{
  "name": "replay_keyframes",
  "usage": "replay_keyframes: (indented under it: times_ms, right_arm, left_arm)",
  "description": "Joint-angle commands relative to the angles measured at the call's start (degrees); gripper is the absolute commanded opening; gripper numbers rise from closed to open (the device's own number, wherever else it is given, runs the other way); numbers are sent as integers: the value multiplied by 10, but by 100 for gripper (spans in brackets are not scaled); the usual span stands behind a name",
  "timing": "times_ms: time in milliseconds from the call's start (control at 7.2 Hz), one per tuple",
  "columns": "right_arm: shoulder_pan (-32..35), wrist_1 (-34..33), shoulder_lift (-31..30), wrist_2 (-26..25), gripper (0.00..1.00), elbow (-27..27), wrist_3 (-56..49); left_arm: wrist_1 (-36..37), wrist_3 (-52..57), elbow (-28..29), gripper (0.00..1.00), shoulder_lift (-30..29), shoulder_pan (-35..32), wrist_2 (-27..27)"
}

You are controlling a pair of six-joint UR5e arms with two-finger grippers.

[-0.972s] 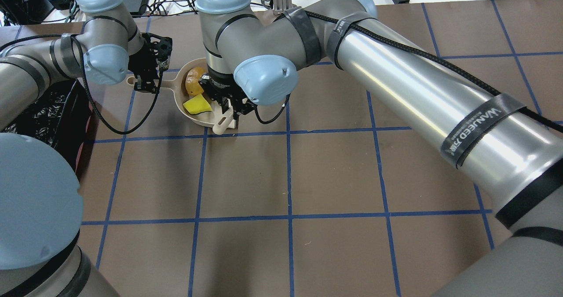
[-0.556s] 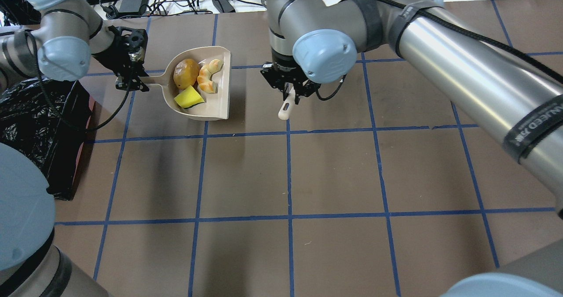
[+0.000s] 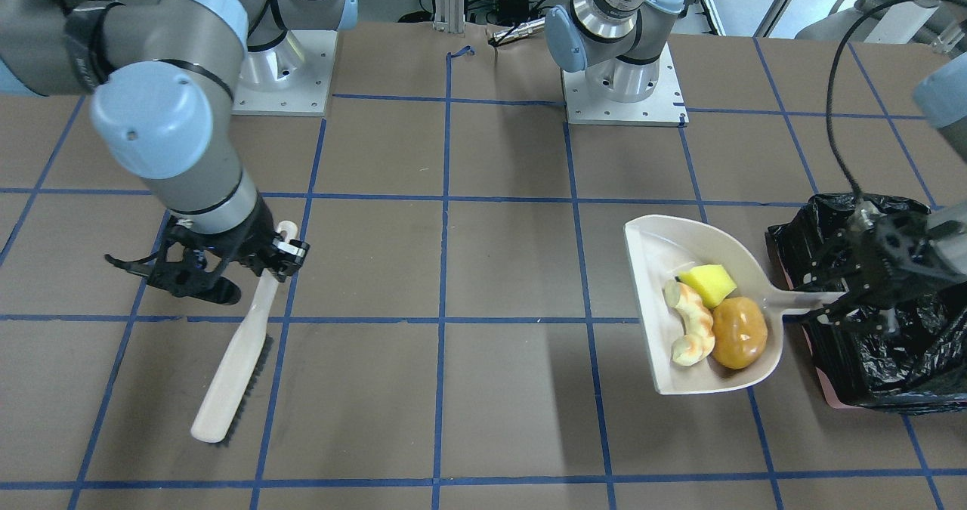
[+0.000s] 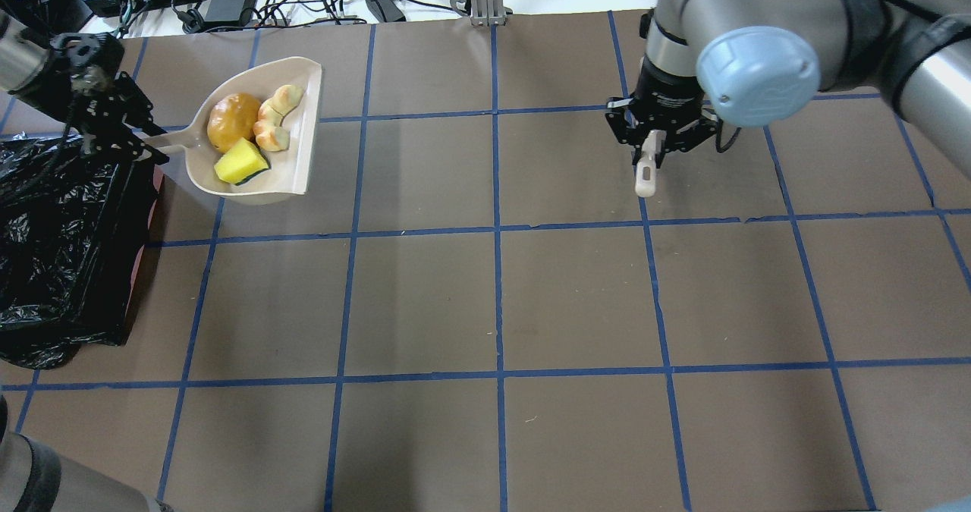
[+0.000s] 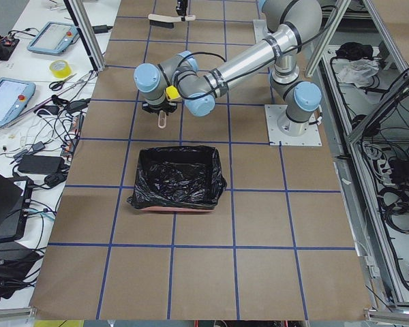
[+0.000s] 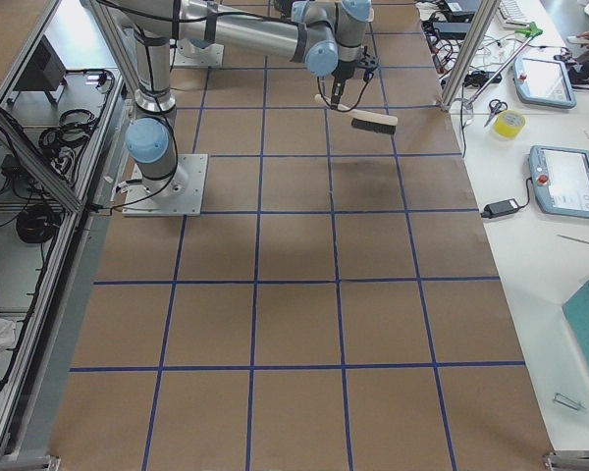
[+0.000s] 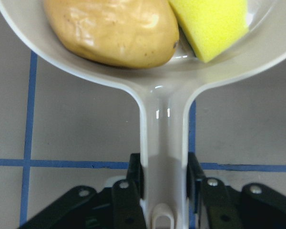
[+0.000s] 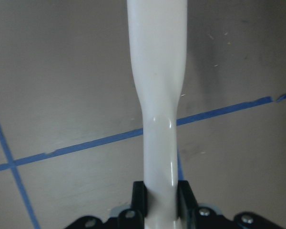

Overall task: Sweep and dump trash into bin
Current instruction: 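Lift the dustpan over the bag with the left gripper while the right returns the brush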

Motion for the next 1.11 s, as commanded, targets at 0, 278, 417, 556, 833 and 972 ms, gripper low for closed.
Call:
replay_keyframes:
  times_ms: [0,278,417,556,833,972]
  right_arm:
    - [-114,0,-10,2,0,21,-163]
    - [-162,-38,-9,2,0,49,-252]
    - [-183,-68,-5,3,0,68,-282]
    - [-200,-88,-5,2,0,78,-323]
    - [-215,-115,14,2,0,79,-339]
    - [-223,-128,33,9,0,79,-368]
  left_arm:
    - [-113,81,83,0,3,94,42]
    - [-100,174,116,0,-14,153,105]
    - [-77,190,142,0,-18,166,145]
    - [-56,193,160,0,-27,169,183]
    - [19,237,162,0,-30,171,242]
    - [56,239,162,0,-32,180,272]
